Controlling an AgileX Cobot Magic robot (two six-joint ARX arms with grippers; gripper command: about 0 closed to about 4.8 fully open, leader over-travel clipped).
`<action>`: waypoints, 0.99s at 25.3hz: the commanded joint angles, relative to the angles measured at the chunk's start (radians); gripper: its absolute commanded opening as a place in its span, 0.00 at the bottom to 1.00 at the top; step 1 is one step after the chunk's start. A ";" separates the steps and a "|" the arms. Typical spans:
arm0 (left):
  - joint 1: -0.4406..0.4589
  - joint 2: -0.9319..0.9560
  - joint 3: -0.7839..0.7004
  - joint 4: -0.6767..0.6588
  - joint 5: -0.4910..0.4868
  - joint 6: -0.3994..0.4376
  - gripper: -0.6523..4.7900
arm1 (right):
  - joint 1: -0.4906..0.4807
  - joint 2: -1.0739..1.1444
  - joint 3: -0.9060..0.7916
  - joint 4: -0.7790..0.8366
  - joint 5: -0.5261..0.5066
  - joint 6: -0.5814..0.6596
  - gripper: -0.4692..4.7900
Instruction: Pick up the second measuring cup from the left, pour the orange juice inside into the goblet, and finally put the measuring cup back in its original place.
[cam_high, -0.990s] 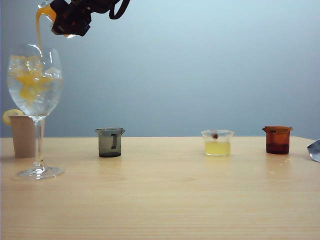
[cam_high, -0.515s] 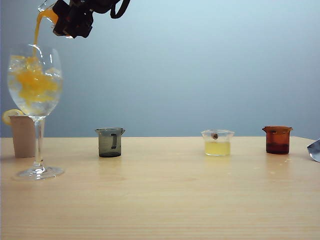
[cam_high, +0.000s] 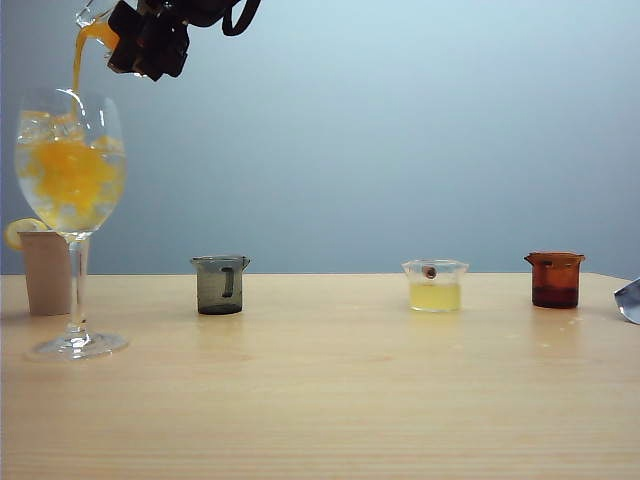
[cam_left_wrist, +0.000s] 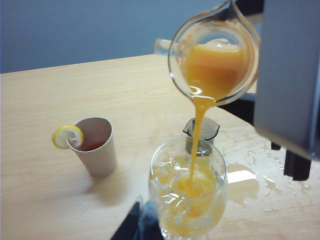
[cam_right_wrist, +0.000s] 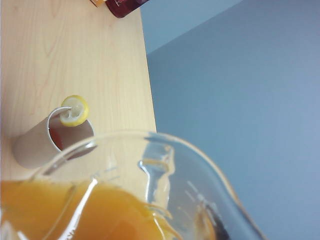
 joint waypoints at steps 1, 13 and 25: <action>0.001 0.000 0.005 0.008 0.000 0.004 0.12 | 0.005 -0.008 0.009 0.028 0.002 -0.021 0.29; 0.001 0.000 0.005 0.008 0.000 0.004 0.12 | 0.003 -0.008 0.009 0.042 0.054 -0.080 0.29; 0.001 0.000 0.005 0.008 0.000 0.004 0.12 | 0.004 -0.009 0.009 0.073 0.050 -0.171 0.29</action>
